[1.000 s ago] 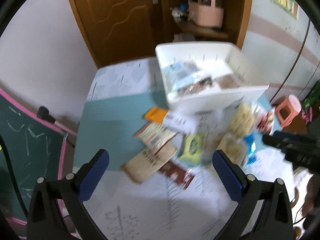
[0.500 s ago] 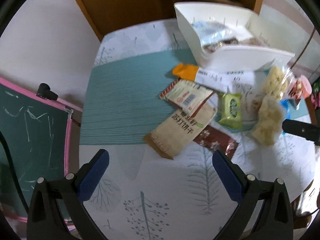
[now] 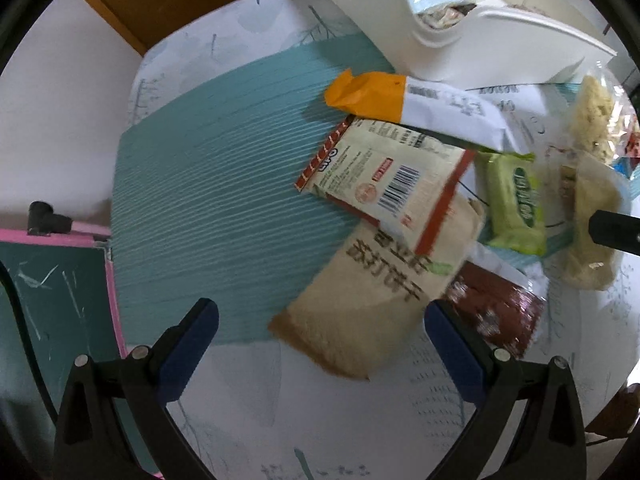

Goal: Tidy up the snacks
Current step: 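Grasp the brown soda-cracker pack with left tool while right tool grasps a puffed-snack bag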

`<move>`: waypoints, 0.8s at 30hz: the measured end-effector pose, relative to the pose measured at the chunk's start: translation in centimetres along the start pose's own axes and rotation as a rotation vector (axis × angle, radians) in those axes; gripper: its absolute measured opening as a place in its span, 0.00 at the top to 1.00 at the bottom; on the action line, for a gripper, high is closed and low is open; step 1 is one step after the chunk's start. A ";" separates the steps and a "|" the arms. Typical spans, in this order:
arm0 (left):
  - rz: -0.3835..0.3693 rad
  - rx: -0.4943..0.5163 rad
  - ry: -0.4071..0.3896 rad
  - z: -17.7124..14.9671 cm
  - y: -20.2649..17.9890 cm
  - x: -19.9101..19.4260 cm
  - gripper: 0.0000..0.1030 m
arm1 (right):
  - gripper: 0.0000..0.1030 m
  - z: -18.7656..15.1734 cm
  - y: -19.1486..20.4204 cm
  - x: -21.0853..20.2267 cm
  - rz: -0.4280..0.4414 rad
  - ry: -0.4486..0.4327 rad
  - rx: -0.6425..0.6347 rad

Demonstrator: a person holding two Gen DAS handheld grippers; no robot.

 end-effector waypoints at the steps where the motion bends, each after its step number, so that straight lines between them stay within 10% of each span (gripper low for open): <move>1: -0.017 0.004 0.008 0.2 -0.1 0.3 0.00 | 0.35 0.1 0.0 0.2 -0.001 0.003 0.005; 18: -0.163 -0.010 0.089 2.2 -1.5 3.2 0.07 | 0.45 0.5 1.0 2.2 -0.131 -0.046 -0.088; 24: -0.162 0.009 0.042 2.3 -3.3 1.8 0.45 | 0.50 -0.3 1.0 2.1 -0.112 -0.038 -0.115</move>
Point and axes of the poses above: each gripper's, at about its wrist camera, not at the fingertips, and x roughly the way its jaws point, y to its left, z to its top, the point moved 10 cm from there along x, roughly the way its jaws point
